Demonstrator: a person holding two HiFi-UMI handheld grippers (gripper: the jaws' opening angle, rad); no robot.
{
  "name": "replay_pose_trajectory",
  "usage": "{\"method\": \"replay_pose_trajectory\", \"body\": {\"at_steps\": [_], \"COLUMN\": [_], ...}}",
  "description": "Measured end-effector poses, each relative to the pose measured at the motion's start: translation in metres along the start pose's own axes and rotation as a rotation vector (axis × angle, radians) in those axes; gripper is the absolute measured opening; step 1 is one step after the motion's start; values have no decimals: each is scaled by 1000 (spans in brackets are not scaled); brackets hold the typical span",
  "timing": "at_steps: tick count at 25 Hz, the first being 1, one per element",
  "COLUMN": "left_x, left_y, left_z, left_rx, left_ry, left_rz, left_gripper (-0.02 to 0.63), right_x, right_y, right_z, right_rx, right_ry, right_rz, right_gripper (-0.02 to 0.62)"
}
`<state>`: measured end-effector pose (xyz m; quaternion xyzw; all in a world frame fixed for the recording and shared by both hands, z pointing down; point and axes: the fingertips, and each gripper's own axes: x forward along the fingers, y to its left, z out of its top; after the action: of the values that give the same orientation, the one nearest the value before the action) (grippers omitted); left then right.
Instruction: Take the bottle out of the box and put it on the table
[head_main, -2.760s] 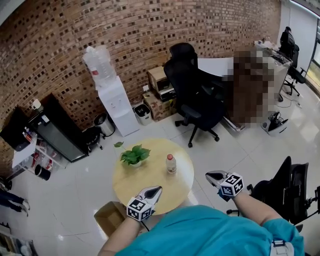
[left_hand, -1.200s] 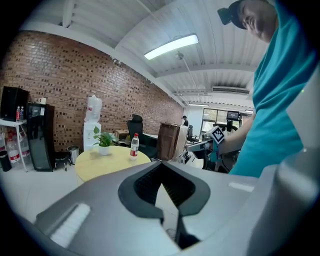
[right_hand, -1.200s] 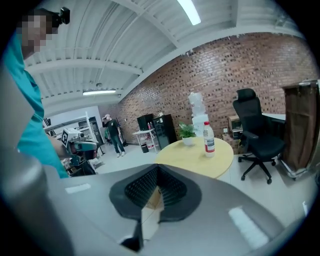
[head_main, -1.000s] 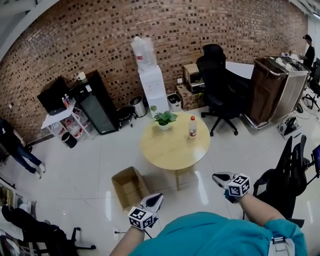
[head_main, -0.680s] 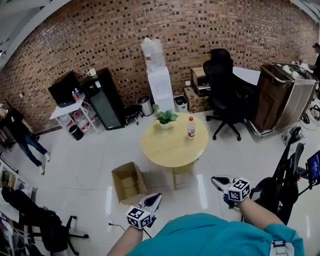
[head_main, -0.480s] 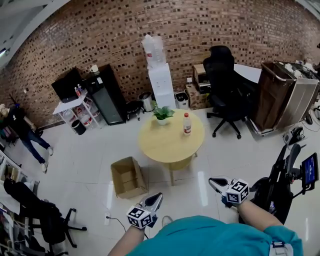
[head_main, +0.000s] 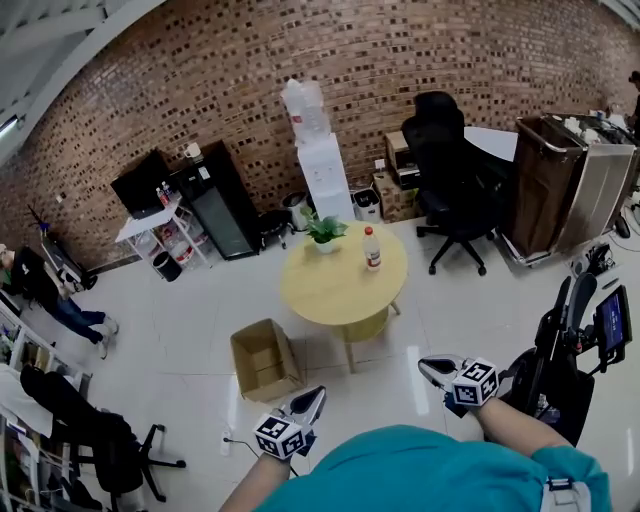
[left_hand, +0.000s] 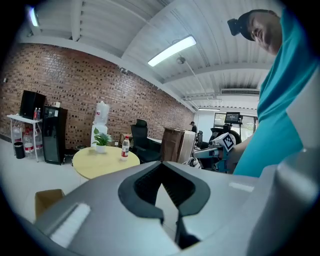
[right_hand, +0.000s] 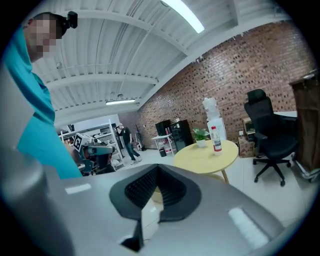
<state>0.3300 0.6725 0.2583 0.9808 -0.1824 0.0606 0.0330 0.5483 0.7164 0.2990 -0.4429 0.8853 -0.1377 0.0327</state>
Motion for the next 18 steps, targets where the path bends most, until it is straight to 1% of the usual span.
{"method": "replay_pose_trajectory", "body": {"at_steps": [4,6,11,18], "left_x": [-17,-22,-23,-27], "left_y": [10,18,32,37], "left_z": [3,-2,-1,8], "left_rx": [-3,-16,-6,-14], "left_ry": [-17,-23,-36,-53], "left_rz": [-3,-4,-23,-31], "left_gripper": [0,0,0,0], "right_x": [13,20,35,42], "right_y": [20,26,28,35], "right_z": [1,0,0,3], "right_rx": [-23,-40,-65,-86], "right_ry": [14,17,25,53], "right_rz": [4,6,1,3], "right_gripper": [0,0,0,0]}}
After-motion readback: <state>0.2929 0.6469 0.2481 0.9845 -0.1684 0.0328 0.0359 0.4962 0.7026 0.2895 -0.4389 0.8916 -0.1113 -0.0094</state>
